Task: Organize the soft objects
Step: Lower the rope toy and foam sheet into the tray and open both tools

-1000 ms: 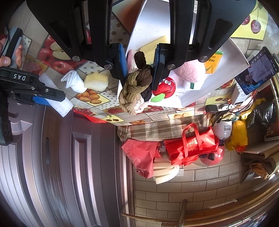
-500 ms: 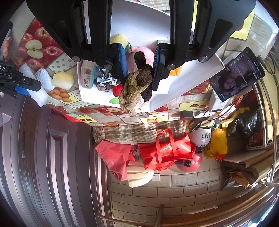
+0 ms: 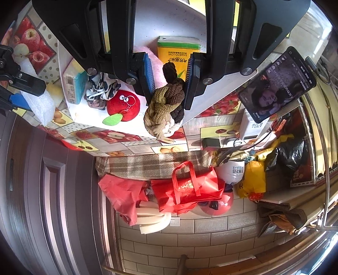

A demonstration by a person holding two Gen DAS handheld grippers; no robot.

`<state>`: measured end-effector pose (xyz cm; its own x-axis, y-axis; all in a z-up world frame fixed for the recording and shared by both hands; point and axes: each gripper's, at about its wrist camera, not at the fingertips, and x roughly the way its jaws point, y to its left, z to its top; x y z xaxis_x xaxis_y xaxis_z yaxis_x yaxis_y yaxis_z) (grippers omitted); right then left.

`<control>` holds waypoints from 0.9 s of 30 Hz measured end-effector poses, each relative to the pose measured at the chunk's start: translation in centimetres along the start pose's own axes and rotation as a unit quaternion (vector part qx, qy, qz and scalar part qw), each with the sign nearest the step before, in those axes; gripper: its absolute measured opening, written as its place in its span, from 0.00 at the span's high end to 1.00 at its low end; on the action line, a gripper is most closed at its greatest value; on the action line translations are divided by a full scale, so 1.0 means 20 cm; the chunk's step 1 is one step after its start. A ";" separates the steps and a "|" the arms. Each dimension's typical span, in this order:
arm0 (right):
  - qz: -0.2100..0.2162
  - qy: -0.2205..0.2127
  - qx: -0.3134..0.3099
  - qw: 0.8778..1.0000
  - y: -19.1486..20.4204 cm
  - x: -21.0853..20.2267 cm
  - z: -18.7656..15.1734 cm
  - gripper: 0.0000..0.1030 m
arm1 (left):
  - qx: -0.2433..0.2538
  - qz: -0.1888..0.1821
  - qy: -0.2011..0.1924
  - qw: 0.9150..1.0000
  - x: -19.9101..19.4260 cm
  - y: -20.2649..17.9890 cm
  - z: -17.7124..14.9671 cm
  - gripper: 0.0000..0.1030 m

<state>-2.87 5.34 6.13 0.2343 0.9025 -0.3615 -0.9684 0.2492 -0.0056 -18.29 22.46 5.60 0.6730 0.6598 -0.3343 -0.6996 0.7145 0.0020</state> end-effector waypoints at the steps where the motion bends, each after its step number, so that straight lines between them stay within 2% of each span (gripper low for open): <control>1: 0.003 0.001 -0.003 1.000 0.02 0.02 0.01 0.48 | 0.000 0.003 0.001 1.000 0.01 0.01 0.00 0.76; 8: 0.016 0.000 -0.016 1.000 0.10 0.18 0.06 0.48 | -0.013 0.016 0.004 1.000 0.07 0.07 0.02 0.76; 12: 0.014 0.009 -0.017 1.000 0.11 0.28 0.10 0.48 | -0.005 0.028 0.006 1.000 0.12 0.08 0.04 0.75; 21: 0.008 0.053 0.037 0.998 0.02 0.45 0.13 0.47 | 0.003 0.023 0.041 0.999 0.22 0.08 0.05 0.75; 23: 0.010 0.062 0.038 0.997 0.02 0.46 0.13 0.46 | 0.005 0.023 0.049 0.999 0.23 0.08 0.06 0.70; 24: 0.010 0.061 0.036 0.997 0.03 0.46 0.13 0.42 | 0.005 0.024 0.052 0.998 0.24 0.08 0.06 0.68; 25: 0.008 0.058 0.033 0.998 0.04 0.45 0.13 0.30 | 0.005 0.027 0.053 0.998 0.24 0.08 0.06 0.60; 26: 0.006 0.053 0.029 0.998 0.04 0.44 0.13 0.18 | 0.005 0.033 0.053 0.998 0.24 0.08 0.06 0.44; 27: 0.003 0.048 0.025 0.999 0.05 0.43 0.13 0.17 | 0.005 0.039 0.050 0.998 0.23 0.07 0.06 0.32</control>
<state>-1.66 14.24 5.41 0.2161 0.8668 -0.4493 -0.9640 0.2624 0.0426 -15.88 26.86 5.12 0.5885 0.6874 -0.4255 -0.7462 0.6644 0.0413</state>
